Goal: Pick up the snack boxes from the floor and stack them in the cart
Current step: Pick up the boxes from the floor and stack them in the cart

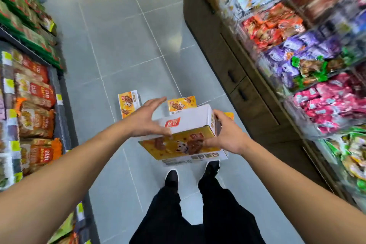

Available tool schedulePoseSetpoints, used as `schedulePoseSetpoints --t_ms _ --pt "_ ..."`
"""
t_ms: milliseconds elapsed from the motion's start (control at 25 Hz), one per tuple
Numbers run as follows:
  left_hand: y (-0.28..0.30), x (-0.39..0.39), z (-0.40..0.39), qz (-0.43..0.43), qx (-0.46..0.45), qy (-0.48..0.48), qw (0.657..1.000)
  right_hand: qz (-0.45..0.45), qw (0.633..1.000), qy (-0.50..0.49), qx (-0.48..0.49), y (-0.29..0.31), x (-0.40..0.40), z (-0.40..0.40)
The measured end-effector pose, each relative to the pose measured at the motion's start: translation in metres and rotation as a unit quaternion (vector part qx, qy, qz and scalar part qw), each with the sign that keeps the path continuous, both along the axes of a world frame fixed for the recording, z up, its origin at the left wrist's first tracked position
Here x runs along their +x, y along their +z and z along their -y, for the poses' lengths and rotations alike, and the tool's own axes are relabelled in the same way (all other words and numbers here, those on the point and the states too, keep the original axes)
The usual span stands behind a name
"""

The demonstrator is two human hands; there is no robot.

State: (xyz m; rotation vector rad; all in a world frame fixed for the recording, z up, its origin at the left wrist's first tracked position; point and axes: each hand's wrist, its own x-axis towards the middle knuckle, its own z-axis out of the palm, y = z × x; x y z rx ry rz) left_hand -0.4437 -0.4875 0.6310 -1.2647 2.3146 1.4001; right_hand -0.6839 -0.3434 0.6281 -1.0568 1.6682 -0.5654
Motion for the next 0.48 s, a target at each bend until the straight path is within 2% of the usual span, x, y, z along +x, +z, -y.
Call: schedulePoseSetpoints --t_ms 120,320,480 --pt "0.007 -0.004 -0.004 -0.021 0.088 0.03 0.995 0.088 0.978 -0.191 0.002 0.021 -0.011 -0.069" --pt "0.02 -0.076 -0.049 -0.075 0.185 -0.069 0.977 0.172 0.909 -0.38 -0.021 0.036 -0.014 -0.182" --pt "0.039 -0.152 -0.119 -0.069 0.288 -0.166 0.941 0.206 0.821 -0.527 -0.075 0.048 0.004 -0.308"
